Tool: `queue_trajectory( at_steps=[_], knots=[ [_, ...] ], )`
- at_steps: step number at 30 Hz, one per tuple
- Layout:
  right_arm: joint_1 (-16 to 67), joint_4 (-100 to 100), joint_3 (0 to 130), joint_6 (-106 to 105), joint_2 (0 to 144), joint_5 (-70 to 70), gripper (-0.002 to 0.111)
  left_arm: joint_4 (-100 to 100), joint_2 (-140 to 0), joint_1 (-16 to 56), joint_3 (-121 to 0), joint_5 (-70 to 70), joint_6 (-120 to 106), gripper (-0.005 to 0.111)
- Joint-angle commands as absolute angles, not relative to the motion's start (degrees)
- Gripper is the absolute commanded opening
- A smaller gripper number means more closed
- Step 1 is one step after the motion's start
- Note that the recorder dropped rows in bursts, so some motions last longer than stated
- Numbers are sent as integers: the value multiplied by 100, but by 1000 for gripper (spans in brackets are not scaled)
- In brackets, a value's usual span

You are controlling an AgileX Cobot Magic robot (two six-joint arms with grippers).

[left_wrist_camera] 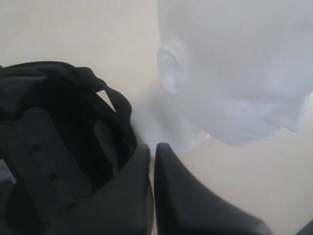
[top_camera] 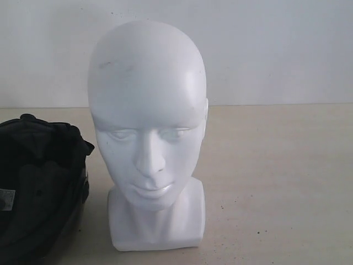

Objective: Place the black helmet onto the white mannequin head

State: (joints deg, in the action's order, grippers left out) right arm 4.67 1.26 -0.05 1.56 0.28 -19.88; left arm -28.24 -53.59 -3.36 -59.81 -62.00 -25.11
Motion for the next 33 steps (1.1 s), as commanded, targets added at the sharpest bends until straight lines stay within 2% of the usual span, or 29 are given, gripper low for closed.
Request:
queue_trajectory(
  at_steps=[1,3,6,8,17,25,33],
  knots=[
    [453,99,0,131,0,-1914,0,-3067,-5646,-329,-6025,-6404,-2664,10],
    [453,99,0,131,0,-1914,0,-3067,-5757,-329,-6025,-6471,-2664,22],
    [453,99,0,131,0,-1914,0,-3219,-5965,-329,-6025,-6510,-2609,59],
    [453,99,0,131,0,-1914,0,-3436,-6133,-329,-6025,-6608,-2514,66],
    [453,99,0,131,0,-1914,0,-4438,-6634,-329,-6025,-6230,-3436,66],
    [453,99,0,131,0,-1914,0,-3636,-6736,-304,-6025,-6288,-3211,62],
    [453,99,0,131,0,-1914,0,-2156,-6736,607,-6025,-6238,-2267,61]
  ],
)
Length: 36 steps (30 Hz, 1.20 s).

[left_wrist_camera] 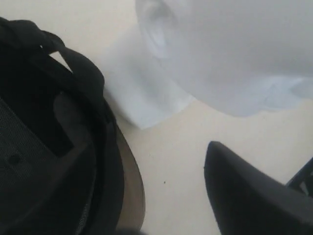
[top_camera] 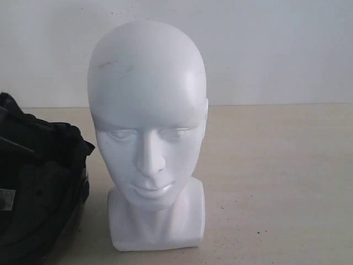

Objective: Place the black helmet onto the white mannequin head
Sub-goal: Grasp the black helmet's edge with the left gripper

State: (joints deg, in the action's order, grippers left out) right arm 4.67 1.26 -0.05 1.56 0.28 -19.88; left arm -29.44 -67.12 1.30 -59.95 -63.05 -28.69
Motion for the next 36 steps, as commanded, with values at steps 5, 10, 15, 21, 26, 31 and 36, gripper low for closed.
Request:
queue_trajectory(
  at_steps=[5,10,15,21,26,31,36],
  knots=[
    [453,99,0,131,0,-1914,0,-821,-6736,1157,-6025,-5970,-1035,61],
    [453,99,0,131,0,-1914,0,-921,-7129,1452,-6025,-5751,-601,61],
    [453,99,0,131,0,-1914,0,-737,-7879,1467,-6025,-5586,-572,61],
    [453,99,0,131,0,-1914,0,-71,-8247,1467,-6025,-5208,481,79],
    [453,99,0,131,0,-1914,0,-579,-8246,1467,-6025,-5142,481,79],
    [453,99,0,131,0,-1914,0,-712,-8274,1467,-6025,-4992,622,79],
    [453,99,0,131,0,-1914,0,-701,-8511,1467,-6014,-4945,674,79]
  ],
)
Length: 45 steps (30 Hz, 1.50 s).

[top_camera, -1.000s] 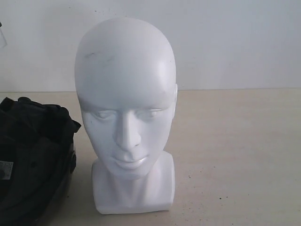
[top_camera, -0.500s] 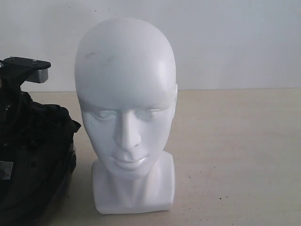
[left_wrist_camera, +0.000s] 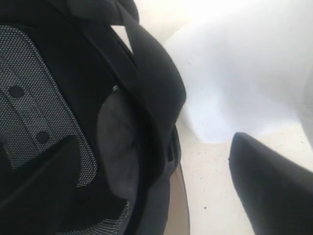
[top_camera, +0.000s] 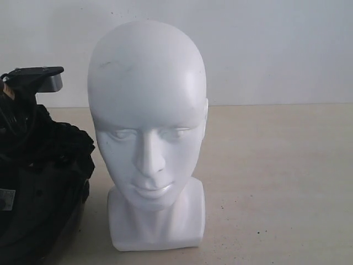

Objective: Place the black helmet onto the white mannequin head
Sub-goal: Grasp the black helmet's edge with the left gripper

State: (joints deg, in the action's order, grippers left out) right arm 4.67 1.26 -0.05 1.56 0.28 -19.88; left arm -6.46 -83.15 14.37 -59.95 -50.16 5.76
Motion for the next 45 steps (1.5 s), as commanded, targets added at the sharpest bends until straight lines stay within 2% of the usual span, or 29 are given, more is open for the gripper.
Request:
queue_trajectory(
  at_steps=[1,15,25,38,39,42,43,45],
  knots=[
    [453,99,0,131,0,-1914,0,-701,-8563,1467,-6014,-4945,674,79],
    [453,99,0,131,0,-1914,0,457,-9099,1467,-6004,-5249,1408,79],
    [453,99,0,131,0,-1914,0,537,-9097,1454,-6004,-5596,1475,78],
    [453,99,0,131,0,-1914,0,407,-9739,1454,-6004,-5030,2388,77],
    [453,99,0,131,0,-1914,0,513,-9739,1454,-6004,-5030,2489,68],
    [453,99,0,131,0,-1914,0,664,-9663,1454,-6004,-5099,2418,13],
    [453,99,0,131,0,-1914,0,694,-9544,1454,-6004,-5115,2223,5],
    [453,99,0,131,0,-1914,0,1000,-9237,1454,-6004,-5374,2210,5]
  ],
)
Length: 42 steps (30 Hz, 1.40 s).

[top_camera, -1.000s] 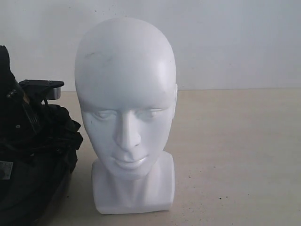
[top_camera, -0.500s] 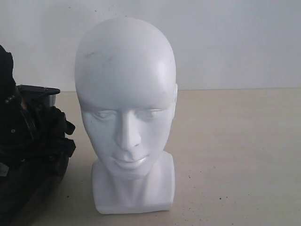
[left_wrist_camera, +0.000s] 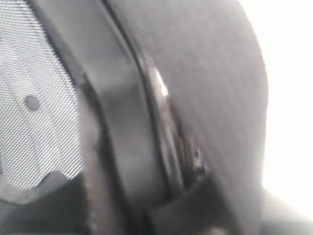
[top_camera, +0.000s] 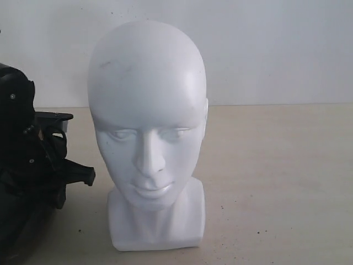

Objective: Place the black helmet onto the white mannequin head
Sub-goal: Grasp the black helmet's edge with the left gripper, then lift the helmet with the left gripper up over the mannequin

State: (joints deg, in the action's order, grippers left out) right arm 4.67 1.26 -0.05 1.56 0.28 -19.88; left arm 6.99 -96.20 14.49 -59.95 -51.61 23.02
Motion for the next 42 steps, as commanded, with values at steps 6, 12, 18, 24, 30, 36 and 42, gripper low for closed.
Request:
queue_trajectory(
  at_steps=[6,12,18,24,30,36,42],
  knots=[
    [453,99,0,131,0,-1914,0,1437,-8634,1454,-6004,-5962,2210,5],
    [453,99,0,131,0,-1914,0,1453,-7964,1454,-6004,-6032,2080,5],
    [453,99,0,131,0,-1914,0,1441,-7122,1454,-6004,-6111,2080,5],
    [453,99,0,131,0,-1914,0,1441,-6125,1454,-6004,-6091,1876,5],
    [453,99,0,131,0,-1914,0,1441,-5052,1454,-6004,-5254,1565,5],
    [453,99,0,131,0,-1914,0,1518,-4146,1454,-6004,-4158,1316,5],
    [453,99,0,131,0,-1914,0,2242,-3563,1454,-6004,-3175,1276,5]
  ],
)
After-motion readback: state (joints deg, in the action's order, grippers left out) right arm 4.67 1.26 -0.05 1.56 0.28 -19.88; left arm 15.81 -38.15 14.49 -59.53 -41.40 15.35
